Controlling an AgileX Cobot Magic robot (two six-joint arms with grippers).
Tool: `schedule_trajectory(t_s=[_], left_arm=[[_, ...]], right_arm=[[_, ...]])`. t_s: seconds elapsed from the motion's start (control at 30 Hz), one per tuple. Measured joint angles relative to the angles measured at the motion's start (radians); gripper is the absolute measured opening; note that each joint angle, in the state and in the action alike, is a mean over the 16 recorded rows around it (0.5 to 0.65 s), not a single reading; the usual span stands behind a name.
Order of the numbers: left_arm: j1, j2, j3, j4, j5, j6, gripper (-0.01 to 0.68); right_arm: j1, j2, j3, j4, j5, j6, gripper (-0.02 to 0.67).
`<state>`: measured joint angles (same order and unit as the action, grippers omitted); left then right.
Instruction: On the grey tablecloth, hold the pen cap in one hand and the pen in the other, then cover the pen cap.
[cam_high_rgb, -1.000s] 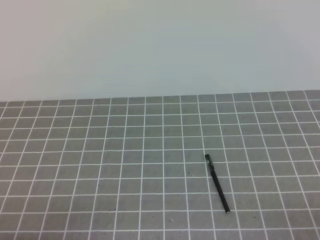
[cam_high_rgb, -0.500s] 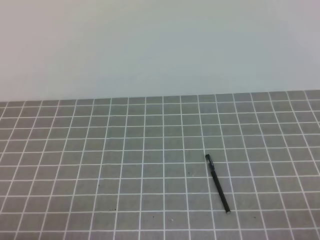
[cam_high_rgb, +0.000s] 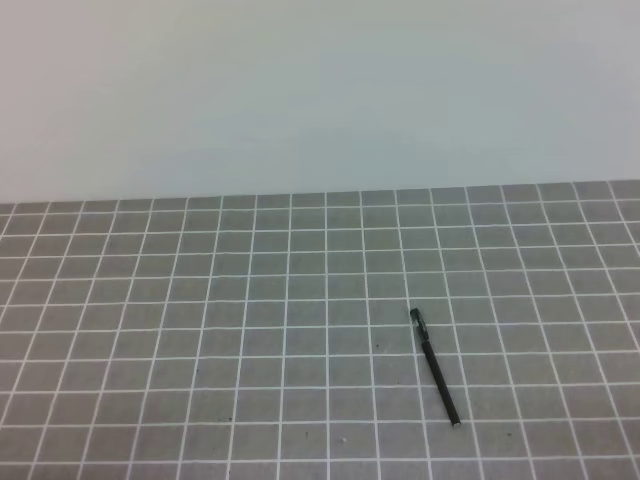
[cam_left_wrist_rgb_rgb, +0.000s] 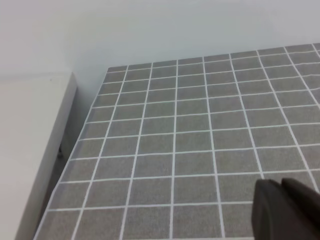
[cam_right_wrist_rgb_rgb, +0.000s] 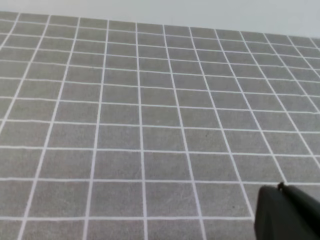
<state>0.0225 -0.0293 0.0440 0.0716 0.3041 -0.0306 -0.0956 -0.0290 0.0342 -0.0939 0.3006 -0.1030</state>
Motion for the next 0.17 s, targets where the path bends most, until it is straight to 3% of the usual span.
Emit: schedule_trajectory(t_s=[0.17], left_arm=[[0.000, 0.000, 0.000, 0.000, 0.000, 0.000, 0.001]], right_arm=[[0.000, 0.000, 0.000, 0.000, 0.001, 0.000, -0.003]])
